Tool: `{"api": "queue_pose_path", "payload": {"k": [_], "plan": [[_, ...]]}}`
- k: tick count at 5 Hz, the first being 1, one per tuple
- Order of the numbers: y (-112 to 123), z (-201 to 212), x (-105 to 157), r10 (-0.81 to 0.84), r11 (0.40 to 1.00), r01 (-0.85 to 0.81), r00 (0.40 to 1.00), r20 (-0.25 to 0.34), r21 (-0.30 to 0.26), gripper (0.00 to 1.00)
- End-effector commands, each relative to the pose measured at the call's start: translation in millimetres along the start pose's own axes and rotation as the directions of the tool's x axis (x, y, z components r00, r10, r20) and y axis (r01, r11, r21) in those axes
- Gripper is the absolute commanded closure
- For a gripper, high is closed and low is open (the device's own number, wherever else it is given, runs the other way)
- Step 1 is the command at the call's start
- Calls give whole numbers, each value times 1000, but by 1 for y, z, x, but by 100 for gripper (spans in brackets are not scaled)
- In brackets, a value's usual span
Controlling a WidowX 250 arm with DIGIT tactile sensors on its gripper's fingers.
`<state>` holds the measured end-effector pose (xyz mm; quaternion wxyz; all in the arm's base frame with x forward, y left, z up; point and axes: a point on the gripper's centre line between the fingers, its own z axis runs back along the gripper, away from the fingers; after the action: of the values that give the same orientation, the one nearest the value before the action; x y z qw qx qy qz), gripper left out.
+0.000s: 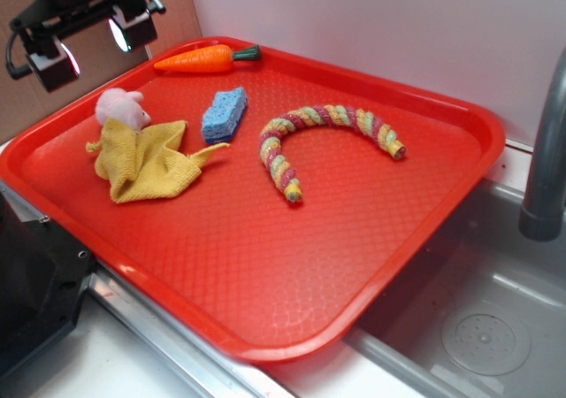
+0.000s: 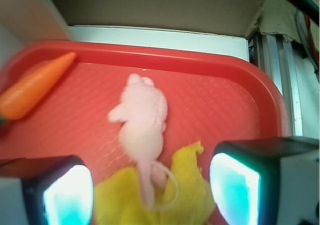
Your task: Grab the pink bunny.
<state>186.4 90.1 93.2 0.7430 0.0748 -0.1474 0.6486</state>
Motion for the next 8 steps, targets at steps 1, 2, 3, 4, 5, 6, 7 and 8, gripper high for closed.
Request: {"api": "queue_pose_path", "payload": {"k": [1, 2, 3, 4, 5, 6, 7, 8], "plan": [[7, -41, 20, 49, 998, -50, 997, 55, 25, 0], [2, -71, 21, 23, 999, -24, 999, 41, 46, 0], [-3, -79, 18, -15, 1000, 15, 1000, 18, 15, 0], [-5, -82, 16, -7, 1000, 7, 1000, 26, 9, 100], [-6, -76, 17, 10, 1000, -11, 999, 40, 12, 100], [-15, -59, 17, -76, 997, 76, 997, 14, 5, 100], [-33, -26, 14, -308, 951, 304, 941, -138, -56, 100], [-55, 8, -4, -520, 854, 492, 805, -286, -169, 100]]}}
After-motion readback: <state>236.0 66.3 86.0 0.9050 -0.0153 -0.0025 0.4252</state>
